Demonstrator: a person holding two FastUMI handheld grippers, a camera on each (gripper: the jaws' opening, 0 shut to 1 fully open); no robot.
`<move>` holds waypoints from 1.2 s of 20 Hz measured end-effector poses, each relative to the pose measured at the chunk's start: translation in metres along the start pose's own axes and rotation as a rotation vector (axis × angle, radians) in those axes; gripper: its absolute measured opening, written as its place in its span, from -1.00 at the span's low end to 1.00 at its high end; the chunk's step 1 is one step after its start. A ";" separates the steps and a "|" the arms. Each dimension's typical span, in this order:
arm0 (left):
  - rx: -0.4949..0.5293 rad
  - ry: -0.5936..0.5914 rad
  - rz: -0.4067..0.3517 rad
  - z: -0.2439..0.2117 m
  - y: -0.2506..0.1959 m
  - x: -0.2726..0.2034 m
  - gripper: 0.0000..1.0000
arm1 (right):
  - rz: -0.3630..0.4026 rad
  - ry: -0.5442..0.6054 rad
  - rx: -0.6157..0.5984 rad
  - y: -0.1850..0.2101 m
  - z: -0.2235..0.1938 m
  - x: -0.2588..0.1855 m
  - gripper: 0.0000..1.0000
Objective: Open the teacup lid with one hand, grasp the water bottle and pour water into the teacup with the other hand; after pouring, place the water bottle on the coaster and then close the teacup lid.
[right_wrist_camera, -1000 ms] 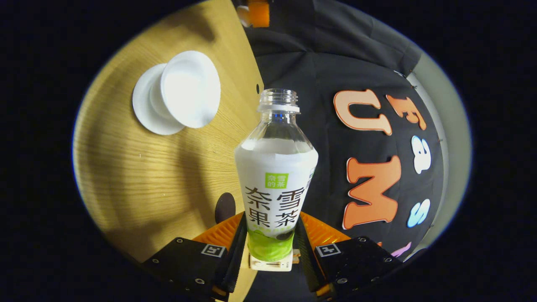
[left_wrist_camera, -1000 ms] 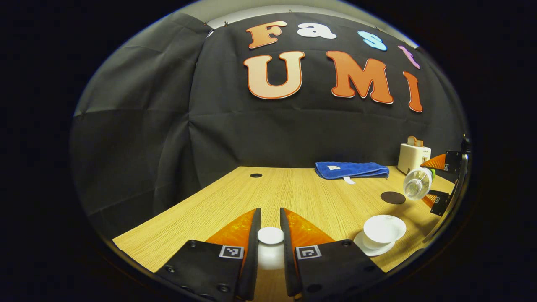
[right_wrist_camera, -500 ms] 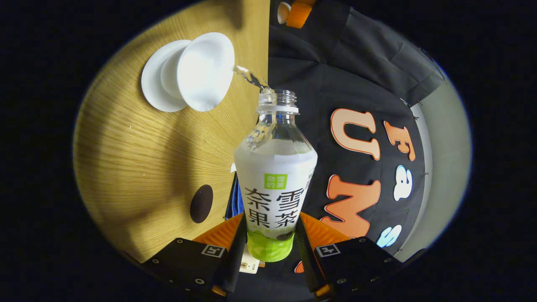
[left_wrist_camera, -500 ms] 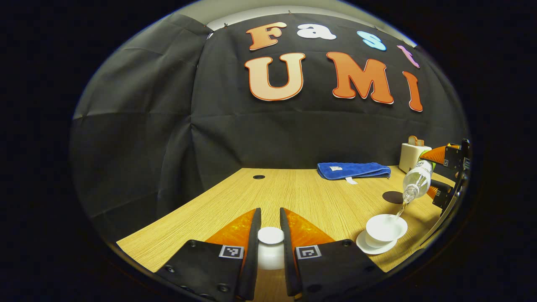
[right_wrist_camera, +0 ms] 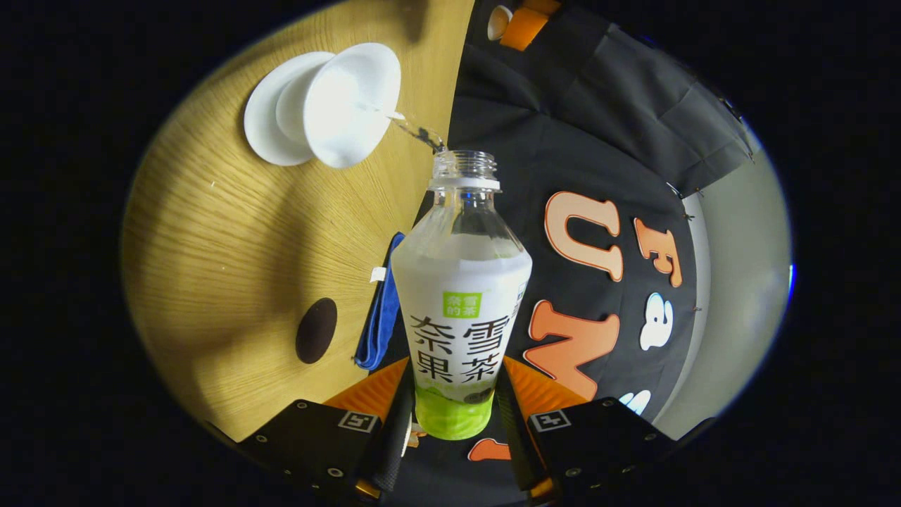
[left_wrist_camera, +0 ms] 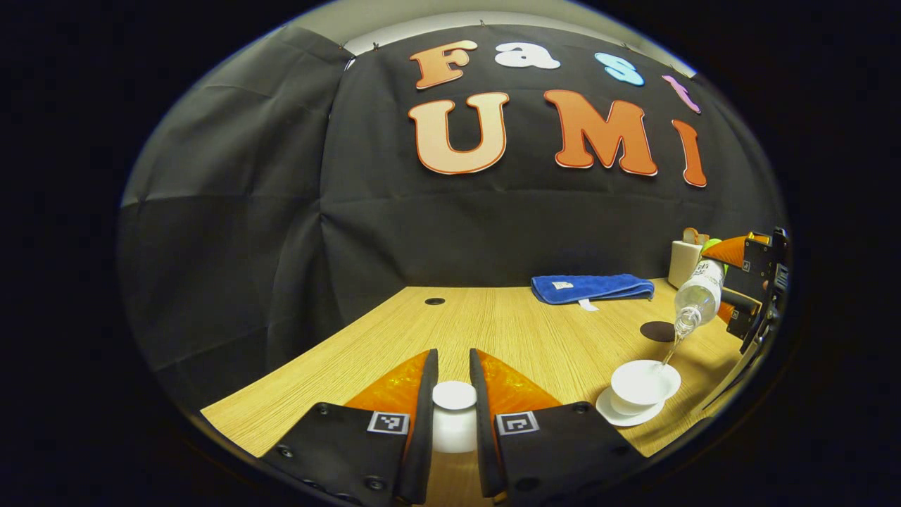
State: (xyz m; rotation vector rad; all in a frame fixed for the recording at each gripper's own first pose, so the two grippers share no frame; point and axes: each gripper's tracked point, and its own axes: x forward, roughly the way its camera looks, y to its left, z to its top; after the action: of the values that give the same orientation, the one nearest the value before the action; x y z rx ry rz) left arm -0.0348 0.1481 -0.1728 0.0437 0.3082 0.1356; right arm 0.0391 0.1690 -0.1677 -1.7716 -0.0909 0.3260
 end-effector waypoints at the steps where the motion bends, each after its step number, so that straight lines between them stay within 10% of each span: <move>1: 0.001 -0.001 -0.001 0.000 0.001 0.000 -0.38 | -0.004 -0.002 -0.006 -0.002 -0.001 0.001 0.27; 24: 0.000 -0.022 0.009 0.010 0.018 -0.011 -0.38 | -0.153 -0.103 -0.215 -0.054 0.012 0.017 0.27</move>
State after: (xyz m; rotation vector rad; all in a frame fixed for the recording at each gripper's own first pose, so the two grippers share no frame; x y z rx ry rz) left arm -0.0442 0.1639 -0.1586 0.0470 0.2862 0.1435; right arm 0.0582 0.1961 -0.1206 -1.9469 -0.3449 0.3053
